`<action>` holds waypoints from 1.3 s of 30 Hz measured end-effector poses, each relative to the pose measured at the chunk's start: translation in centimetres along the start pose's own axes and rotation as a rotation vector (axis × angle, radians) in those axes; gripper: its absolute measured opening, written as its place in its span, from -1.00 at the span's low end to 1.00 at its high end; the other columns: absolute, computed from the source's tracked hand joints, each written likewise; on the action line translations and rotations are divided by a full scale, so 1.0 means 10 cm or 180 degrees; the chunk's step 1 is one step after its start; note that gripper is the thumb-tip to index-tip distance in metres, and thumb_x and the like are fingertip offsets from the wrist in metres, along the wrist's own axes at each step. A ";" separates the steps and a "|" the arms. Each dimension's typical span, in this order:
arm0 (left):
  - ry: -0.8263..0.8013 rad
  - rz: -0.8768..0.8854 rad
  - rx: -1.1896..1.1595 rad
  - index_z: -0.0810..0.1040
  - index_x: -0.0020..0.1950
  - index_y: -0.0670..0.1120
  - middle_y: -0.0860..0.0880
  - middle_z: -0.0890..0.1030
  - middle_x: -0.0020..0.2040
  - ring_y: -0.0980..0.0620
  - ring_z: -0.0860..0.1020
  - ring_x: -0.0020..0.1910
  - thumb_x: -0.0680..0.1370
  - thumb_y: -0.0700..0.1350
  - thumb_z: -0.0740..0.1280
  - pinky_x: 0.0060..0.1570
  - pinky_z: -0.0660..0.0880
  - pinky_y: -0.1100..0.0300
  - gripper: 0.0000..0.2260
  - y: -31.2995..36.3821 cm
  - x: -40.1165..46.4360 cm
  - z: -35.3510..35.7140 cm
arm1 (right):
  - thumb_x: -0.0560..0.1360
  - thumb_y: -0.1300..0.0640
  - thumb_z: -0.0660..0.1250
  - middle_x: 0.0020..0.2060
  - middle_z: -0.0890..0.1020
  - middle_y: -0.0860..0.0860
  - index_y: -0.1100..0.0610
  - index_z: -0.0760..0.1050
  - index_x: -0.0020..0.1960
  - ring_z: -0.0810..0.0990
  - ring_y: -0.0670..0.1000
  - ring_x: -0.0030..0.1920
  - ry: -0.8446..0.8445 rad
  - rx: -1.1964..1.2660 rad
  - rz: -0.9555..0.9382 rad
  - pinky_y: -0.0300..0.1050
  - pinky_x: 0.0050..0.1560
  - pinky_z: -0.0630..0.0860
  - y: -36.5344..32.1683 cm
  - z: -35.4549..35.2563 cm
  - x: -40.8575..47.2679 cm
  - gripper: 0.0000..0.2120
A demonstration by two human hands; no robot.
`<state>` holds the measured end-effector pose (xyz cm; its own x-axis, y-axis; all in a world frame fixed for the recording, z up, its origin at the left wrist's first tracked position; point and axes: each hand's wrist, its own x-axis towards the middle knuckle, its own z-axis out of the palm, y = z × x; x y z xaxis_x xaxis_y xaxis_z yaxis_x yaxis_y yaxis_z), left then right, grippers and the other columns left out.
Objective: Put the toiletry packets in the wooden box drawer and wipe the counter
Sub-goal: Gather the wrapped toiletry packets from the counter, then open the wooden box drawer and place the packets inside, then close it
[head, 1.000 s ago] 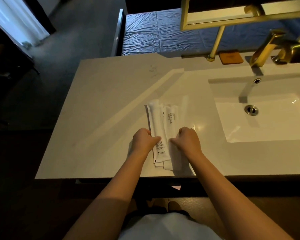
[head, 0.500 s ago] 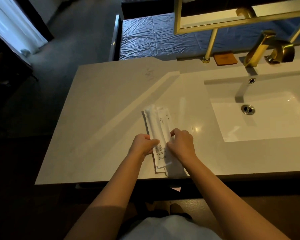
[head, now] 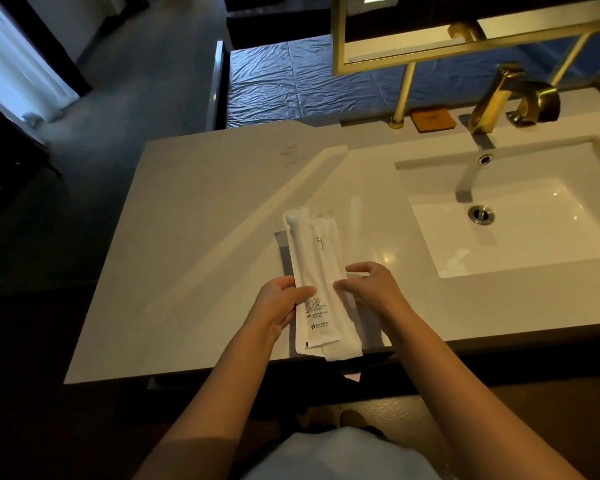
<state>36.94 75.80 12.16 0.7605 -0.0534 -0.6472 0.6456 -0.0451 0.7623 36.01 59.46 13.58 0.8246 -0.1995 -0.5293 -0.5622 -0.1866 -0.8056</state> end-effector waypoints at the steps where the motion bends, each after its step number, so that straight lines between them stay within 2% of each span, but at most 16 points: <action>1: 0.0017 0.0066 0.0028 0.57 -0.11 -0.09 -0.13 0.69 -0.08 -0.07 0.67 -0.08 0.44 -0.27 0.40 -0.04 0.62 0.03 -0.89 -0.01 -0.01 0.01 | 0.29 0.11 0.50 0.02 0.56 0.07 0.15 0.48 0.14 0.56 0.08 0.01 0.0069 0.0016 -0.0026 -0.01 -0.01 0.56 0.01 0.00 -0.02 -0.54; 3: 0.0045 0.0173 0.0126 0.58 -0.12 -0.07 -0.12 0.69 -0.09 -0.08 0.67 -0.07 0.44 -0.27 0.41 -0.01 0.61 -0.02 -0.88 -0.01 -0.04 0.02 | 0.29 0.09 0.51 -0.06 0.59 0.07 0.17 0.51 0.07 0.58 0.07 -0.03 0.0177 0.0000 -0.0136 0.01 0.03 0.57 0.04 0.00 -0.07 -0.60; 4: 0.0002 0.0190 0.0158 0.58 -0.11 -0.07 -0.12 0.69 -0.10 -0.08 0.67 -0.08 0.44 -0.27 0.41 -0.02 0.61 -0.02 -0.89 -0.01 -0.05 0.03 | 0.29 0.11 0.50 -0.12 0.60 0.05 0.16 0.53 0.03 0.59 0.05 -0.07 0.0207 0.0026 -0.0188 -0.05 -0.03 0.58 0.06 -0.02 -0.09 -0.65; 7: -0.0420 0.0216 -0.0101 0.59 -0.08 -0.12 -0.09 0.72 -0.16 -0.04 0.69 -0.14 0.48 -0.29 0.36 -0.15 0.63 0.08 -0.90 0.00 -0.10 0.06 | 0.34 0.20 0.46 -0.35 0.60 -0.05 0.09 0.56 -0.22 0.57 -0.07 -0.31 0.0142 0.0464 -0.0316 -0.33 -0.39 0.49 0.13 -0.14 -0.19 -0.91; 8: -0.0553 0.0227 -0.0227 0.58 -0.06 -0.14 -0.09 0.72 -0.18 -0.03 0.69 -0.14 0.49 -0.30 0.34 -0.18 0.63 0.12 -0.90 -0.01 -0.12 0.07 | 0.36 0.22 0.44 -0.39 0.61 -0.05 0.08 0.57 -0.26 0.56 -0.07 -0.34 0.0145 0.0575 -0.0356 -0.35 -0.42 0.48 0.17 -0.19 -0.23 -0.92; 10: -0.0682 0.0228 -0.0329 0.58 -0.03 -0.16 -0.09 0.72 -0.17 -0.04 0.69 -0.14 0.49 -0.32 0.32 -0.20 0.64 0.14 -0.88 -0.03 -0.15 0.11 | 0.40 0.25 0.39 -0.32 0.63 0.05 0.15 0.59 -0.24 0.58 -0.01 -0.29 0.0225 0.0649 -0.0405 -0.24 -0.29 0.52 0.24 -0.28 -0.31 -0.95; 12: -0.0737 0.0264 -0.0186 0.58 -0.03 -0.15 -0.10 0.72 -0.15 -0.06 0.69 -0.12 0.48 -0.32 0.33 -0.20 0.63 0.14 -0.87 -0.06 -0.17 0.20 | 0.42 0.26 0.35 -0.26 0.64 0.09 0.18 0.59 -0.19 0.59 0.00 -0.25 0.0335 0.0630 -0.0488 -0.17 -0.22 0.52 0.32 -0.33 -0.42 -0.95; 17: -0.0982 0.0262 0.0211 0.61 -0.06 -0.13 -0.12 0.72 -0.15 -0.07 0.69 -0.13 0.47 -0.31 0.35 -0.23 0.63 0.13 -0.87 -0.14 -0.22 0.52 | 0.42 0.26 0.34 -0.33 0.64 0.01 0.02 0.57 -0.34 0.59 -0.07 -0.33 0.0929 0.0674 -0.0564 -0.21 -0.36 0.53 0.55 -0.46 -0.65 -0.78; 19: -0.1076 0.0251 0.0385 0.61 -0.03 -0.16 -0.14 0.71 -0.12 -0.08 0.69 -0.12 0.47 -0.32 0.35 -0.19 0.62 0.09 -0.87 -0.19 -0.27 0.63 | 0.43 0.27 0.35 -0.38 0.62 -0.06 -0.01 0.57 -0.37 0.58 -0.17 -0.40 0.1203 0.0792 -0.0490 -0.31 -0.43 0.52 0.69 -0.60 -0.78 -0.73; 21: -0.1181 0.0271 0.0630 0.62 -0.03 -0.14 -0.14 0.70 -0.09 -0.09 0.68 -0.09 0.47 -0.31 0.35 -0.10 0.61 0.03 -0.86 -0.25 -0.32 0.73 | 0.43 0.26 0.36 -0.37 0.61 -0.12 -0.02 0.58 -0.36 0.58 -0.27 -0.41 0.1463 0.0887 -0.0406 -0.44 -0.46 0.48 0.85 -0.77 -0.95 -0.74; 22: -0.1246 0.0290 0.0773 0.62 -0.06 -0.10 -0.10 0.71 -0.11 -0.06 0.69 -0.11 0.47 -0.29 0.36 -0.11 0.61 0.03 -0.87 -0.27 -0.34 0.78 | 0.43 0.25 0.36 -0.35 0.61 -0.16 -0.05 0.57 -0.34 0.58 -0.29 -0.37 0.1582 0.0914 -0.0355 -0.43 -0.45 0.49 0.94 -0.85 -1.05 -0.74; 26: -0.1541 0.0396 0.1334 0.61 -0.11 -0.01 0.08 0.70 -0.22 0.13 0.68 -0.27 0.45 -0.28 0.38 -0.38 0.58 0.27 -0.83 -0.40 -0.50 1.01 | 0.45 0.25 0.35 -0.27 0.58 -0.20 -0.10 0.52 -0.28 0.54 -0.22 -0.24 0.1993 0.1086 -0.0107 -0.37 -0.35 0.42 1.38 -1.15 -1.47 -0.73; 29: -0.1700 0.0389 0.1808 0.62 0.02 -0.07 -0.02 0.69 -0.09 0.01 0.67 -0.11 0.44 -0.26 0.38 -0.12 0.62 0.10 -0.80 -0.58 -0.65 1.20 | 0.46 0.30 0.33 -0.24 0.58 -0.11 -0.02 0.52 -0.25 0.55 -0.10 -0.19 0.2200 0.1437 0.0199 -0.21 -0.18 0.50 1.83 -1.32 -1.79 -0.76; 31: -0.1819 0.0377 0.2064 0.61 0.04 -0.07 -0.03 0.68 -0.05 0.01 0.65 -0.05 0.45 -0.25 0.39 -0.07 0.59 0.10 -0.80 -0.73 -0.71 1.33 | 0.47 0.29 0.33 -0.22 0.57 -0.07 0.00 0.51 -0.24 0.54 -0.06 -0.19 0.2381 0.1597 0.0463 -0.11 -0.13 0.50 2.19 -1.41 -2.00 -0.79; 34: -0.1925 0.0424 0.2394 0.60 -0.04 -0.02 0.03 0.66 -0.11 0.11 0.62 -0.11 0.45 -0.24 0.39 -0.24 0.52 0.28 -0.84 -0.98 -0.79 1.59 | 0.47 0.27 0.33 -0.23 0.54 -0.06 -0.01 0.48 -0.25 0.52 -0.07 -0.21 0.2698 0.1694 0.0814 -0.16 -0.23 0.47 2.78 -1.52 -2.32 -0.79; 39: -0.1873 0.0467 0.2898 0.60 -0.01 -0.05 -0.02 0.63 -0.09 0.06 0.59 -0.11 0.46 -0.22 0.39 -0.24 0.49 0.22 -0.86 -1.52 -0.89 2.11 | 0.47 0.25 0.34 -0.14 0.54 0.06 0.15 0.49 -0.08 0.51 -0.02 -0.22 0.3035 0.2024 0.1464 -0.14 -0.27 0.44 3.73 -1.74 -2.80 -0.95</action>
<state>18.90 55.95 6.28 0.5170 -0.5758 -0.6334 0.0738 -0.7072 0.7031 -9.10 41.35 2.95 0.0336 -0.7942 -0.6067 -0.4381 0.5340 -0.7232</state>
